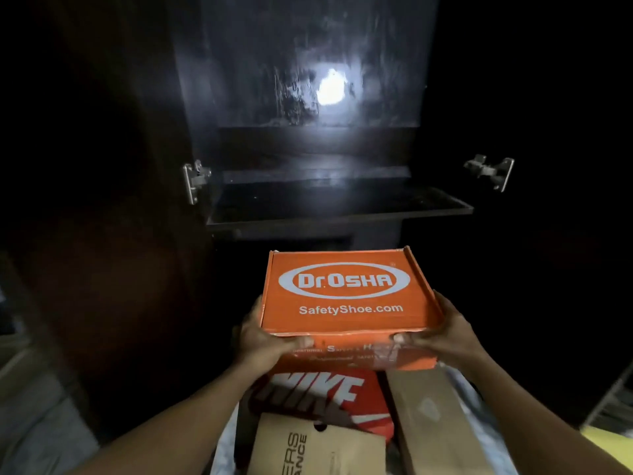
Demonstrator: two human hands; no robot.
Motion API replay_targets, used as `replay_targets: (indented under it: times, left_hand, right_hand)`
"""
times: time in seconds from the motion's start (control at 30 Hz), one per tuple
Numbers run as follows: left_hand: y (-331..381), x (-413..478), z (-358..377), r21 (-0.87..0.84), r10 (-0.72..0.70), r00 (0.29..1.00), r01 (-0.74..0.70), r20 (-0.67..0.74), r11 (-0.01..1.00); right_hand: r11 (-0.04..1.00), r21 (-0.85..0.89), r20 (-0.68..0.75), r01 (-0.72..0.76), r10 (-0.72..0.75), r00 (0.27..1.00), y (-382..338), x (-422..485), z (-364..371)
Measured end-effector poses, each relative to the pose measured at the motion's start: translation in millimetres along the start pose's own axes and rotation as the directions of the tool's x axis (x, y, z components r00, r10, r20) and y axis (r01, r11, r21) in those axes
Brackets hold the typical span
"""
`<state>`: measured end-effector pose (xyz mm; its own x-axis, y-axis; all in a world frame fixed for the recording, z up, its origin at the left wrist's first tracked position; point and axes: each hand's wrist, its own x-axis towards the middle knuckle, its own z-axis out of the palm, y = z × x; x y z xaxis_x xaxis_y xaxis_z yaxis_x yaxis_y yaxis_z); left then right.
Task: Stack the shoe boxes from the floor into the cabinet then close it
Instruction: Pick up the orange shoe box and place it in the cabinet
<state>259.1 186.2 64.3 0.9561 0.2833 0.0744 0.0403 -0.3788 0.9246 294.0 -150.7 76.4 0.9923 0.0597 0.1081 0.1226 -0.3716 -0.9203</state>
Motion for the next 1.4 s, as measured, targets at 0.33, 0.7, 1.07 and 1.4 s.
replay_targets:
  times: [0.33,0.7,1.07,1.4]
  left_hand:
    - [-55,95,3,0.058,-0.052,0.997,0.055,-0.051,0.997]
    - [-106,156,26,0.104,-0.121,0.968,0.147,-0.22,0.984]
    - [-135,152,42,0.395,-0.119,0.945,0.239,-0.304,0.887]
    - [-148,153,61,0.168,-0.059,0.958,0.109,-0.28,0.98]
  right_hand:
    - [0.999,0.005,-0.048,-0.043,0.043,0.998,50,105,75]
    - [0.996,-0.016,-0.072,-0.093,0.091,0.993,87,163,137]
    - [0.978,-0.085,-0.093,-0.191,0.183,0.979,119,166,167]
    - [0.953,-0.265,-0.143,-0.146,0.111,0.983,101,169,186]
